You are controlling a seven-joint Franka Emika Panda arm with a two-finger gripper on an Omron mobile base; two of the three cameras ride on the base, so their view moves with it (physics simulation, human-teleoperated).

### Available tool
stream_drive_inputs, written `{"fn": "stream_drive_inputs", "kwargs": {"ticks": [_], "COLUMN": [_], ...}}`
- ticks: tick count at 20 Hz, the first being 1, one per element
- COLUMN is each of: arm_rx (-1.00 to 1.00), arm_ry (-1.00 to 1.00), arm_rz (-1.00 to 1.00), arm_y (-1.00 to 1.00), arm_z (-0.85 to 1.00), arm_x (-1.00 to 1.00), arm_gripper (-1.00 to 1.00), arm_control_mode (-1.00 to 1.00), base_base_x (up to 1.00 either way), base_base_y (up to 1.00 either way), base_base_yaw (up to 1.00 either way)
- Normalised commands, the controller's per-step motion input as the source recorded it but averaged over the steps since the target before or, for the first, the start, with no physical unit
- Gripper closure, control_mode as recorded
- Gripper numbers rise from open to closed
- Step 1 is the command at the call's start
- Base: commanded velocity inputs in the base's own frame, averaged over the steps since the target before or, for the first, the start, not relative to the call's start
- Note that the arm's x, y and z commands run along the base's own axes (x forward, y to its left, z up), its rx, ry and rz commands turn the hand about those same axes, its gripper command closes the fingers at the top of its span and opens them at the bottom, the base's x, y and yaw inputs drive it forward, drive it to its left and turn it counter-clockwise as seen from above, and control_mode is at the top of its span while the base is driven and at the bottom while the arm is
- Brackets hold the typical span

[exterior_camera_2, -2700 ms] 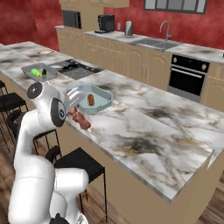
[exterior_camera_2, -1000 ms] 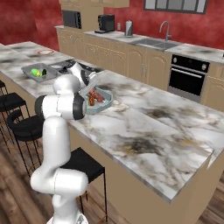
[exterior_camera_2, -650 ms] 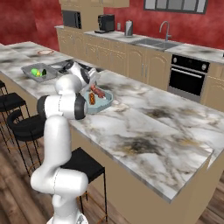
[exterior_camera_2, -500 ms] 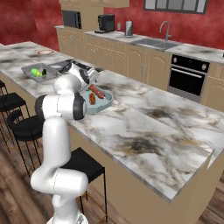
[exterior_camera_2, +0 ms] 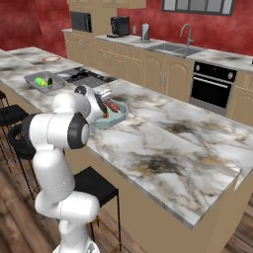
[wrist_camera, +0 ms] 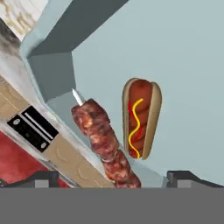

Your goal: Place the cold items (corn and cucumber) from the fridge in one tupperware on the dining counter. Place the warm items (kebab skewer and hot dog) in the stove area in another tupperware.

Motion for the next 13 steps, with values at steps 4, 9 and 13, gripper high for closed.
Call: {"fn": "stream_drive_inputs", "kwargs": {"ticks": [4, 9, 13], "arm_rx": [0.55, 0.28, 0.08], "arm_ry": [0.00, 0.00, -0.02], "arm_rz": [0.00, -0.04, -0.03], "arm_y": [-0.41, -0.31, -0.26], "arm_z": [1.00, 1.00, 1.00], "arm_x": [-0.90, -0.97, -1.00], "arm_gripper": [-1.00, -1.00, -1.00], "arm_control_mode": [-1.00, -1.00, -1.00], "base_base_x": [0.00, 0.00, 0.00], "base_base_y": [0.00, 0.00, 0.00], "base_base_yaw": [0.00, 0.00, 0.00]}}
